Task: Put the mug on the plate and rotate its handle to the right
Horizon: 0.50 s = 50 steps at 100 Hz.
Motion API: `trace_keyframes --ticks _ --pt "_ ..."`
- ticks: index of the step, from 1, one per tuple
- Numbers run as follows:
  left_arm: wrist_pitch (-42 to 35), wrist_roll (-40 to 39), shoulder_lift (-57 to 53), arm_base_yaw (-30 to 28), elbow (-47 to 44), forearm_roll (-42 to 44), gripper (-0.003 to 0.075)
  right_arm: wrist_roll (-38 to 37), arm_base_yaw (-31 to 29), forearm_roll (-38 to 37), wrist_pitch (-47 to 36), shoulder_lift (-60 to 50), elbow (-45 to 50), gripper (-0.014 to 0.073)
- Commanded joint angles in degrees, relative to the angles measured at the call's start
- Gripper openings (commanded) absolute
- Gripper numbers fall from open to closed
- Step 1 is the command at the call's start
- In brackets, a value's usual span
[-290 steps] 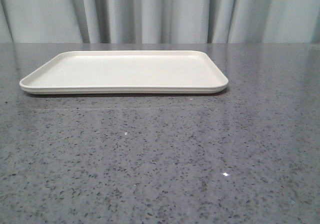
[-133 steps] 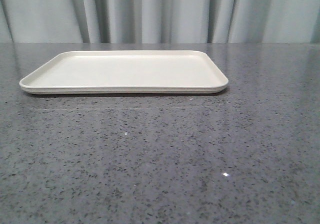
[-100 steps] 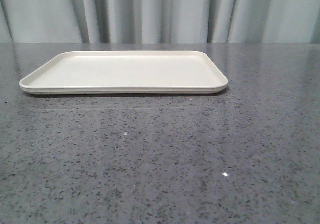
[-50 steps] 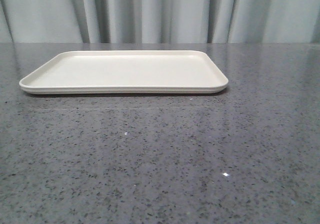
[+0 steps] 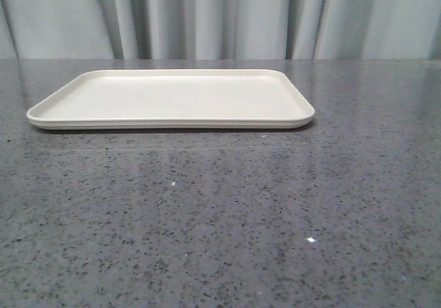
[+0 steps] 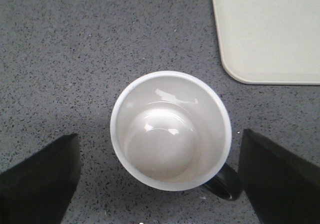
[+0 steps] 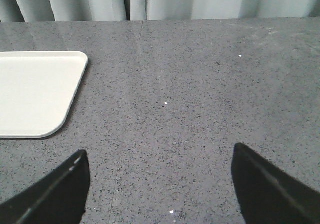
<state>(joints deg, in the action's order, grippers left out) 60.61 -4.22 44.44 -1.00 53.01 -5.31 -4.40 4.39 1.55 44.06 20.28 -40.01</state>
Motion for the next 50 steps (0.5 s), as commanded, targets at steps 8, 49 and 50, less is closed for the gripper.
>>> trace_keyframes --ticks 8,49,50 --pt "-3.55 -0.71 4.11 -0.03 1.77 1.21 0.0621 0.44 -0.02 -0.02 -3.72 0.98 -1.92 0.0584" --pt "-3.55 -0.59 12.49 -0.03 1.77 3.35 0.0620 0.44 -0.02 -0.02 -3.29 0.98 -1.92 0.0584" --pt "-3.55 -0.59 12.75 -0.03 1.77 3.35 0.0620 0.44 -0.02 -0.02 -3.29 0.98 -1.92 0.0584"
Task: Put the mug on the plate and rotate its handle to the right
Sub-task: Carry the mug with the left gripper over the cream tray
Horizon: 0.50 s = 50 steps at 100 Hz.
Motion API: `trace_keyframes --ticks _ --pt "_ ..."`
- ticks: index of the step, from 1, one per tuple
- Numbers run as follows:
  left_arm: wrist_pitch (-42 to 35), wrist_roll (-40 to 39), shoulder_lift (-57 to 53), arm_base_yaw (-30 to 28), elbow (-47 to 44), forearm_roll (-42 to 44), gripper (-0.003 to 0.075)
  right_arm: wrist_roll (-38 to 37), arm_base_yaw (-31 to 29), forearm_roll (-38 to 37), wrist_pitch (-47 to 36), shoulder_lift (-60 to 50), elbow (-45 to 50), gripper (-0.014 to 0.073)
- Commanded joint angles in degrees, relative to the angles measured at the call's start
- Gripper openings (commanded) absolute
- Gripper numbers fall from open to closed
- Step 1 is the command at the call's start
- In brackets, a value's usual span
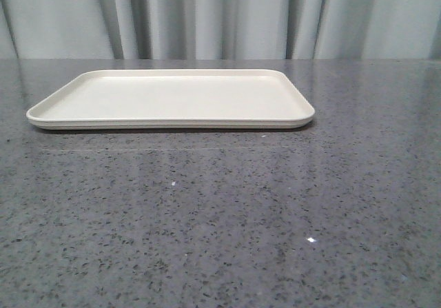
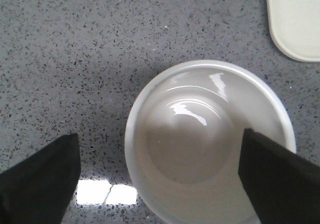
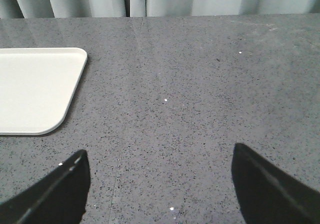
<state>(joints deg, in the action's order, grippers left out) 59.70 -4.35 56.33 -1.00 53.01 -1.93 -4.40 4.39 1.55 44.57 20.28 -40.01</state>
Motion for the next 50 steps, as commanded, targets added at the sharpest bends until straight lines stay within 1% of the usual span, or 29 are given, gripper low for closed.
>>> trace_keyframes --ticks 1,27,32,37,42,46,48,49,50 --pt "-2.63 -0.46 0.98 -0.03 1.77 -0.02 0.0620 0.44 -0.02 -0.02 -3.80 0.98 -1.92 0.0584" --pt "-3.17 -0.46 5.14 -0.03 1.77 0.60 0.0619 0.44 -0.02 -0.02 -3.80 0.98 -1.92 0.0584" --pt "-3.17 -0.46 5.77 -0.03 1.77 0.73 0.0606 0.44 -0.02 -0.02 -3.80 0.98 -1.92 0.0584" --pt "-3.17 -0.46 6.21 -0.03 1.77 0.73 0.0570 0.44 -0.02 -0.02 -3.80 0.98 -1.92 0.0584" --pt "-3.17 -0.46 6.40 -0.03 1.77 0.73 0.0511 0.44 -0.02 -0.02 -3.80 0.98 -1.92 0.0584" --pt "-3.17 -0.46 6.40 -0.03 1.77 0.73 0.0444 0.44 -0.02 -0.02 -3.80 0.98 -1.92 0.0584" --pt "-3.17 -0.46 6.40 -0.03 1.77 0.73 0.0393 0.44 -0.02 -0.02 -3.80 0.98 -1.92 0.0584" --pt "-3.17 -0.46 6.40 -0.03 1.77 0.73 0.0393 0.44 -0.02 -0.02 -3.80 0.98 -1.92 0.0584" --pt "-3.17 -0.46 6.40 -0.03 1.77 0.73 0.0365 0.44 -0.02 -0.02 -3.80 0.98 -1.92 0.0584"
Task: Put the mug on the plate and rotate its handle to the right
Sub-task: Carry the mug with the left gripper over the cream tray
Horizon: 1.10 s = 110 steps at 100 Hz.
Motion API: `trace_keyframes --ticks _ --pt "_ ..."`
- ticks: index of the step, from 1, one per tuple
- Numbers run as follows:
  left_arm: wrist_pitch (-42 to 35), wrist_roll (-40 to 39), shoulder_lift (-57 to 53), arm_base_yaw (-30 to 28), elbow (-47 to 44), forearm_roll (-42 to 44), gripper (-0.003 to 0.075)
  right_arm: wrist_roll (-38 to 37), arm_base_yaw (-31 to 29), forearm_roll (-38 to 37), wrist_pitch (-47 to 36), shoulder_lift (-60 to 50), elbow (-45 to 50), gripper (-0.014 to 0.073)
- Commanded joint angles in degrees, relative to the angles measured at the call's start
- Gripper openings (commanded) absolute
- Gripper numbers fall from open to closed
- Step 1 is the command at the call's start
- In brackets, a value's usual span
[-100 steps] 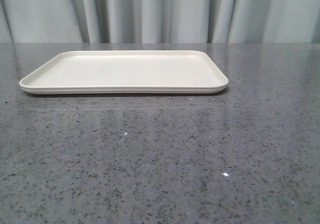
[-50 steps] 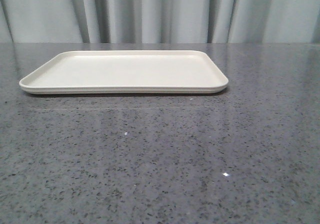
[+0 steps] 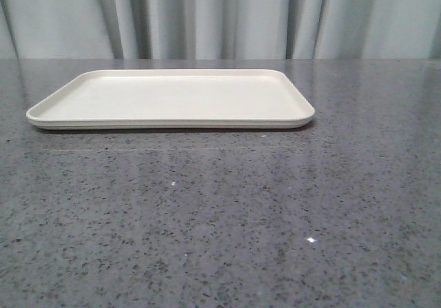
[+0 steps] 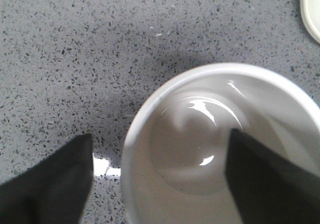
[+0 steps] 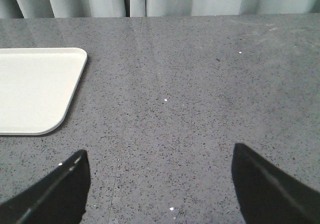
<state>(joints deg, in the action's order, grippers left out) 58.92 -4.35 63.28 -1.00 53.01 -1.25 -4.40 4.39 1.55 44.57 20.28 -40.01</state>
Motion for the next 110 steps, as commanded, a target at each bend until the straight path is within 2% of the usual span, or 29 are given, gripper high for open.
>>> trace_keyframes --ticks 1,8,10,18,43,61,77,89,110 --pt "-2.39 -0.46 -0.54 -0.03 1.77 0.04 0.0351 0.44 -0.02 -0.02 -3.80 0.98 -1.92 0.0584" --pt "-2.39 -0.46 -0.54 -0.03 1.77 0.04 0.0201 0.44 -0.02 -0.02 -3.80 0.98 -1.92 0.0584" --pt "-2.39 -0.46 -0.54 -0.03 1.77 0.04 0.0137 0.44 -0.02 -0.02 -3.80 0.98 -1.92 0.0584" --pt "-2.39 -0.46 -0.54 -0.03 1.77 0.04 -0.0020 0.44 -0.02 -0.02 -3.80 0.98 -1.92 0.0584" --pt "0.34 -0.46 -0.54 -0.03 5.38 -0.66 -0.0020 0.44 -0.02 -0.02 -3.80 0.98 -1.92 0.0584" --pt "1.06 -0.46 -0.45 -0.03 12.28 -4.97 -0.0020 0.44 -0.02 -0.02 -3.80 0.98 -1.92 0.0584" --pt "1.08 1.81 2.12 0.39 18.10 -12.28 -0.0020 0.44 -0.02 -0.02 -4.06 0.98 -1.92 0.0584" --pt "0.96 1.92 6.06 3.45 22.08 -14.54 -0.0020 0.44 -0.02 -0.02 -4.43 0.98 -1.92 0.0584" --pt "-0.13 1.34 15.29 12.89 29.83 -14.43 -0.0020 0.44 -0.02 -0.02 -4.43 0.98 -1.92 0.0584"
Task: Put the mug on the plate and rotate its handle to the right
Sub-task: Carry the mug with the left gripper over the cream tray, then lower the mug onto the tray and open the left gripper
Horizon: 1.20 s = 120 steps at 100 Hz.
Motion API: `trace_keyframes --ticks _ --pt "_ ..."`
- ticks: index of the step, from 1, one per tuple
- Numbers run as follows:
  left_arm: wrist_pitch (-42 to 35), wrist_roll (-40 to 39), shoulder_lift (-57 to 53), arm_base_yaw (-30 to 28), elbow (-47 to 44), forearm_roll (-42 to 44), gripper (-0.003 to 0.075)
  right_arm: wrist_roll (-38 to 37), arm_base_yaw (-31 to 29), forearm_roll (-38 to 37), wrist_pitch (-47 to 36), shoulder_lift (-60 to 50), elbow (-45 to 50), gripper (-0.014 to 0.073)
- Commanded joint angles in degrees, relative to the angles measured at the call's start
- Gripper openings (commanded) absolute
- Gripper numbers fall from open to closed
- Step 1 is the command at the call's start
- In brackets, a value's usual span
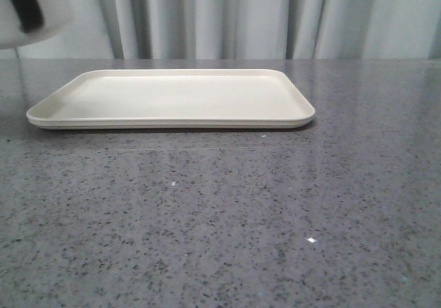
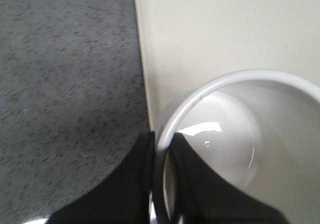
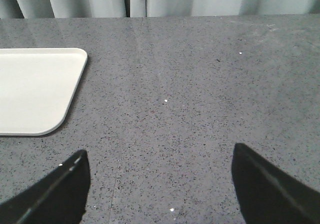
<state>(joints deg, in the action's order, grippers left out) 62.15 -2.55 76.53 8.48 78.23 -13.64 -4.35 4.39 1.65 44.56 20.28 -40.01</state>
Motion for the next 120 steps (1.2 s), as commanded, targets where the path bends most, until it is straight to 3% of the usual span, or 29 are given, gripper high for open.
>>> trace_keyframes --ticks 1,38,57,120 --pt "-3.51 -0.58 2.75 3.98 5.16 -2.04 -0.0020 0.39 -0.02 -0.11 -4.42 0.98 -1.92 0.0584" --pt "-2.59 -2.31 19.26 11.79 19.34 -1.47 -0.0020 0.39 -0.02 -0.11 -4.37 0.98 -1.92 0.0584" --pt "-0.28 -5.31 24.24 14.83 24.09 4.58 -0.0020 0.39 -0.02 -0.11 -4.37 0.98 -1.92 0.0584" --pt "-0.04 -5.42 27.70 16.42 25.32 5.55 -0.0019 0.39 -0.02 -0.11 -4.37 0.98 -1.92 0.0584"
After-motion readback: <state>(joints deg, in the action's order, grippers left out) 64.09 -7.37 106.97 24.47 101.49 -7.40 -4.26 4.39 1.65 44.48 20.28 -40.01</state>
